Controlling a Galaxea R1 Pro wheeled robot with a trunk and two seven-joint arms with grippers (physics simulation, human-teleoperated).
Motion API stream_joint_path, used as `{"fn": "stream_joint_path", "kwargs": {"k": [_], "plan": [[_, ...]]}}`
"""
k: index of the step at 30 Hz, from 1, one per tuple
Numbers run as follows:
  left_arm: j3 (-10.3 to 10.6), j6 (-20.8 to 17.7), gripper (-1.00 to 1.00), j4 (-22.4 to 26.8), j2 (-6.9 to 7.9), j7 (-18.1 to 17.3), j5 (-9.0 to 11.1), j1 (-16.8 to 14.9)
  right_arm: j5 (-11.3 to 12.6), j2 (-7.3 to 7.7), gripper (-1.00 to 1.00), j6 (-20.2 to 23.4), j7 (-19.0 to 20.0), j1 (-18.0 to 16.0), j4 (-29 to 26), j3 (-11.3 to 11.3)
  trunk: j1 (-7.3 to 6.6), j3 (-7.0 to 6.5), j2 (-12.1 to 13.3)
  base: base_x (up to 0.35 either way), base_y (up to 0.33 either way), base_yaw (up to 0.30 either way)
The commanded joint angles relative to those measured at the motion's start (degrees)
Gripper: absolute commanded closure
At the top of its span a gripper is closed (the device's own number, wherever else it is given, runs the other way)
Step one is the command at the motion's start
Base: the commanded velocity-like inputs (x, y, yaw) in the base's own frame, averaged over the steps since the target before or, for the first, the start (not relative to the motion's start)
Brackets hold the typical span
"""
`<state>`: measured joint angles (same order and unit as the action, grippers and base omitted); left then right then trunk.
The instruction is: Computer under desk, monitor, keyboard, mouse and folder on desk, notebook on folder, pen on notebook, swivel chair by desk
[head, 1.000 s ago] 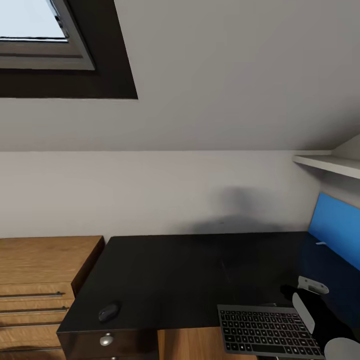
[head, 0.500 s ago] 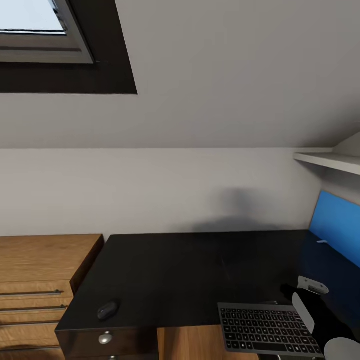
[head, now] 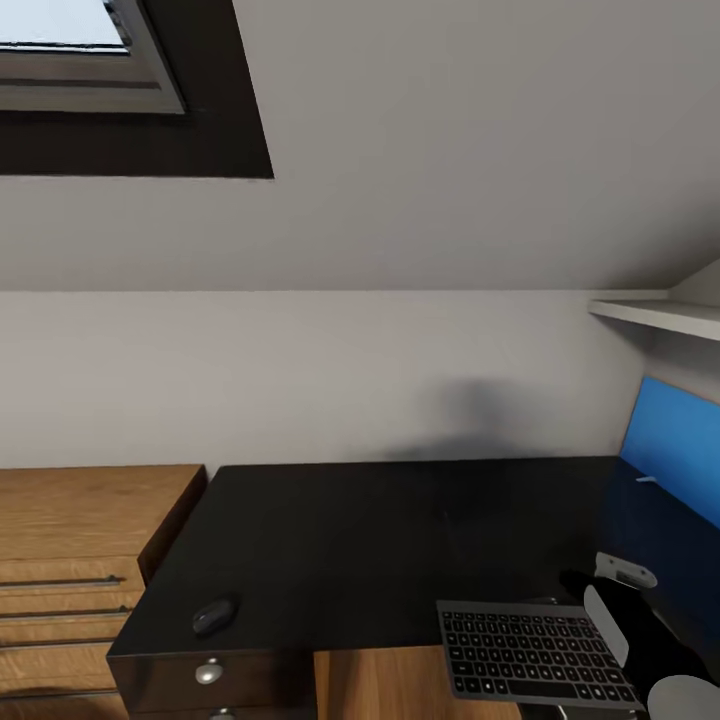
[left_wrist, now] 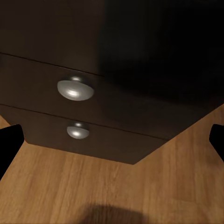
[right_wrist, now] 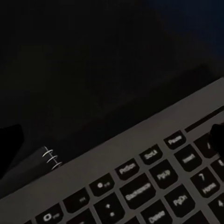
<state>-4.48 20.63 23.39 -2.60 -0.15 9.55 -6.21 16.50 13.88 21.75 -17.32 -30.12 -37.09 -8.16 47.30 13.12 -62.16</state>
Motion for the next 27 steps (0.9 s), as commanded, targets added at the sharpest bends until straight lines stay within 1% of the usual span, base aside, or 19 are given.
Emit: {"fn": "stream_joint_path", "kwargs": {"k": [1,9,27], "plan": [[-0.2,0.1,-1.00,0.0,-0.04,0.0,0.1,0.0,0.6,0.01,-1.00,0.2,-0.4,0.0,-0.1,0.1,0.23,0.26,-0.5,0.000,0.000,0.000],[-0.2,0.2,-1.00,0.0,-0.04,0.0,0.1,-0.1,0.6,0.00,-1.00,0.2,-0.4,0.0,-0.1,0.1,1.99,1.70,-3.7,0.000,0.000,0.000],[-0.3,0.2,-1.00,-0.1,-0.04,-0.1,0.0,0.0,0.6,-0.23,-1.00,0.2,-0.6,0.0,-0.1,0.1,1.99,1.70,-3.7,0.000,0.000,0.000]]}}
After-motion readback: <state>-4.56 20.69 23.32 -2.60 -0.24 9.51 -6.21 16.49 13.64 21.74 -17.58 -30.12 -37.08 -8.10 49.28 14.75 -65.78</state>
